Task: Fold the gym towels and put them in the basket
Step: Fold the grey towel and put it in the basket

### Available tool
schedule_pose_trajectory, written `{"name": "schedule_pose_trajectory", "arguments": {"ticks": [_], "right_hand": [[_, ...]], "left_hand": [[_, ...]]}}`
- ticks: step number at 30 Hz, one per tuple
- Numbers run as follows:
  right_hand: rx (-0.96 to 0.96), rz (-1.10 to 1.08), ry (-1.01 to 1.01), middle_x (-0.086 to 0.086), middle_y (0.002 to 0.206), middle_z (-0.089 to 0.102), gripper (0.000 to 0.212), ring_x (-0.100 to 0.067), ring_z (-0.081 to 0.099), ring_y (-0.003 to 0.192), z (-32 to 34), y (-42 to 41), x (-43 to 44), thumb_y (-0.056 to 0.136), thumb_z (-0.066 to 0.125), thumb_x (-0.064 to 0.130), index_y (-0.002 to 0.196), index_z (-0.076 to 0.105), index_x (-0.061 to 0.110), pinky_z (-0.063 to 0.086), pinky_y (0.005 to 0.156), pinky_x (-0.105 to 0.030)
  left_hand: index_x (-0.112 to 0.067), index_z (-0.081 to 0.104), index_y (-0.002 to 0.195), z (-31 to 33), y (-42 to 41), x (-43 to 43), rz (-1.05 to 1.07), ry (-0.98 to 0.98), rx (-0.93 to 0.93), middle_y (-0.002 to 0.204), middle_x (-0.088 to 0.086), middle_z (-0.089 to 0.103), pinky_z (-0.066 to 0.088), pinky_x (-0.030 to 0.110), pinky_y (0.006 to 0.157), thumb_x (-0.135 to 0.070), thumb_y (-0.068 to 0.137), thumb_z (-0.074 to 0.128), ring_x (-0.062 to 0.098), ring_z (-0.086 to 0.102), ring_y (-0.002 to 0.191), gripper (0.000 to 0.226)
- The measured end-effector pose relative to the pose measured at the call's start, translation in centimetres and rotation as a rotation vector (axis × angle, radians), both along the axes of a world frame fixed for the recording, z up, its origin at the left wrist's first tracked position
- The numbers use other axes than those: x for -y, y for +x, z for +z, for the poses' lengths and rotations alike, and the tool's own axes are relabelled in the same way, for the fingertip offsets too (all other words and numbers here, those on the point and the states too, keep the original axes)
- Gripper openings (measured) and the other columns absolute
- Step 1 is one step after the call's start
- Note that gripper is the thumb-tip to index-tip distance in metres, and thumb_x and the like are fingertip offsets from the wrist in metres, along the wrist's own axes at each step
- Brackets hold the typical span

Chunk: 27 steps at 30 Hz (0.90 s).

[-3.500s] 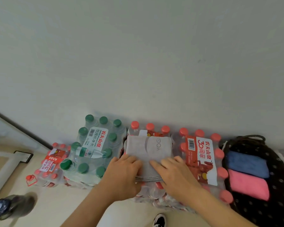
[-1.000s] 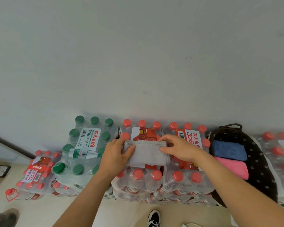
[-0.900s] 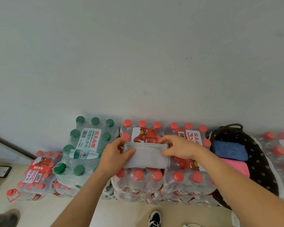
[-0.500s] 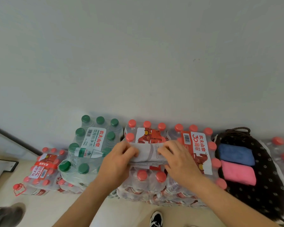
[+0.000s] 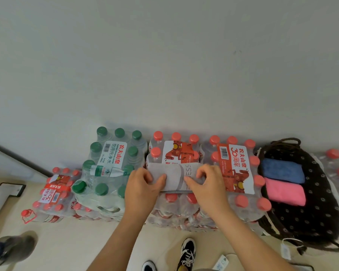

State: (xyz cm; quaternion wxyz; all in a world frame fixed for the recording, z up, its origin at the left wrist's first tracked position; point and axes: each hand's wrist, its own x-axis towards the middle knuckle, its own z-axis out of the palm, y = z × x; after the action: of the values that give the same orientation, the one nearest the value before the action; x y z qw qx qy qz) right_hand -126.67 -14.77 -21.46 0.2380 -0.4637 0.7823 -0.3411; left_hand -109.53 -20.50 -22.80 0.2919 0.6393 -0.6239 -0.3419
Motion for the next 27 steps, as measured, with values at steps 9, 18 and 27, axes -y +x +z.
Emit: {"name": "schedule_pose_trajectory", "arguments": {"ticks": [9,18,27], "right_hand": [[0.448,0.045,0.224,0.012,0.100,0.067,0.035,-0.012,0.065,0.101,2.0,-0.9,0.6,0.077,0.078,0.009,0.100,0.062,0.030,0.053,0.088,-0.032],[0.503,-0.057,0.115,0.008,0.096,0.069,0.030,-0.006,0.065,0.089,2.4,0.8,-1.2,0.078,0.076,0.004,0.097,0.064,0.024,0.055,0.075,-0.023],[0.734,-0.269,-0.136,0.000,0.105,0.069,0.034,-0.017,0.068,0.097,2.9,1.9,-5.7,0.081,0.072,0.007,0.104,0.059,0.027,0.057,0.081,-0.035]], "left_hand": [[-0.021,0.060,0.115,1.2,0.9,0.1,-0.091,0.245,-0.137,0.098,-0.010,0.065,0.054,0.034,0.083,-0.026,0.072,0.082,0.012,0.064,0.092,0.049],[-0.020,0.050,0.115,1.9,1.1,-0.8,-0.149,0.156,-0.069,0.098,-0.008,0.059,0.052,0.037,0.082,-0.028,0.076,0.078,0.019,0.060,0.095,0.049],[-0.029,0.050,0.102,3.2,1.3,-3.0,-0.214,0.100,-0.228,0.092,-0.012,0.066,0.057,0.035,0.076,-0.021,0.074,0.081,0.011,0.065,0.085,0.042]]}}
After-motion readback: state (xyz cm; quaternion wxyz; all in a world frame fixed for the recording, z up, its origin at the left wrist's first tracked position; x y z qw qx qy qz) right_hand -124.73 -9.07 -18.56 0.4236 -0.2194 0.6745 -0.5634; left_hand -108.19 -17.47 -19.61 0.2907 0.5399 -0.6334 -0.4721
